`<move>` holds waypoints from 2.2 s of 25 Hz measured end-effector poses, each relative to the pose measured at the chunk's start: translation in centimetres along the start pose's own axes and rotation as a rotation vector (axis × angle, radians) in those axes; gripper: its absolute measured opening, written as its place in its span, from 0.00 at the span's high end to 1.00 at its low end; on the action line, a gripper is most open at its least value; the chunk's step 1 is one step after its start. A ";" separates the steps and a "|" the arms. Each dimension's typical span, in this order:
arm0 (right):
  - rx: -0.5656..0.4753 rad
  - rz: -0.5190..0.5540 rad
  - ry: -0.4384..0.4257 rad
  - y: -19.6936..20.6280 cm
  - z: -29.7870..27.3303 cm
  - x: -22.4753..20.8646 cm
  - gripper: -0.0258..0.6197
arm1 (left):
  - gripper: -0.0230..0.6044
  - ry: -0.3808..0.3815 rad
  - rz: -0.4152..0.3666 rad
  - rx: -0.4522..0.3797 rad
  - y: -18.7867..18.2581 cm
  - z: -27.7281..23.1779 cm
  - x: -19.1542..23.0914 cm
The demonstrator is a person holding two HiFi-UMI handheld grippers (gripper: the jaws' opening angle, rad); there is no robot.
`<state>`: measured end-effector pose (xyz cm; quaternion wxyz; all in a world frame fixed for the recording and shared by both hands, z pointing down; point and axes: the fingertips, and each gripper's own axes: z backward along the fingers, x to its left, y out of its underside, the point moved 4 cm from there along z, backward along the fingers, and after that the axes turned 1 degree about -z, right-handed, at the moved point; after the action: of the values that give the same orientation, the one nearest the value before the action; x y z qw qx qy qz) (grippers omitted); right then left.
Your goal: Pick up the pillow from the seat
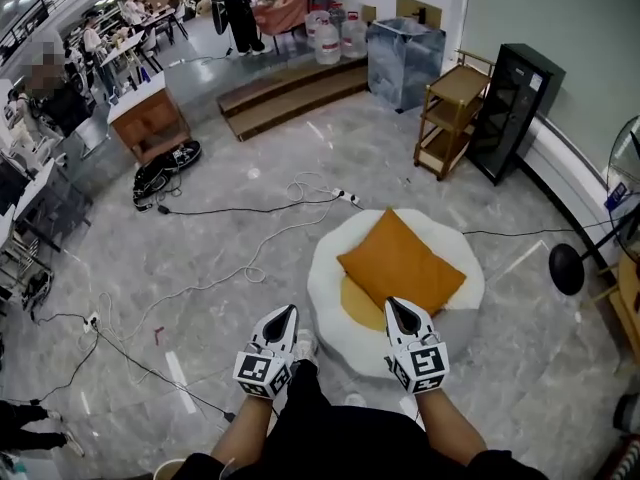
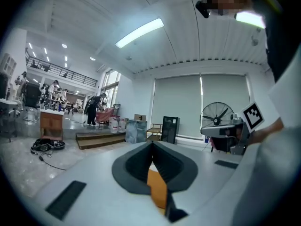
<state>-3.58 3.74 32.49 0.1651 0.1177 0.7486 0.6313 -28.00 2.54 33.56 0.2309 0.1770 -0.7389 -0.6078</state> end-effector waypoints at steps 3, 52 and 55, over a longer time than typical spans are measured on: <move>-0.005 -0.006 0.023 -0.1 -2.1 -0.8 0.95 | 0.94 0.055 0.005 0.002 -0.5 -3.2 1.0; 0.270 -0.474 0.679 19.7 -4.7 -17.7 0.59 | 0.62 0.597 -0.066 0.549 15.7 -37.2 2.5; 0.266 -0.555 0.714 23.0 -4.8 -19.8 0.36 | 0.36 0.594 -0.058 0.605 19.2 -39.3 2.2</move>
<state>11.93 -4.17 57.77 0.0434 -0.2910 0.8360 0.4631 -7.65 -26.93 58.71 0.3541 0.4251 -0.7800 -0.2924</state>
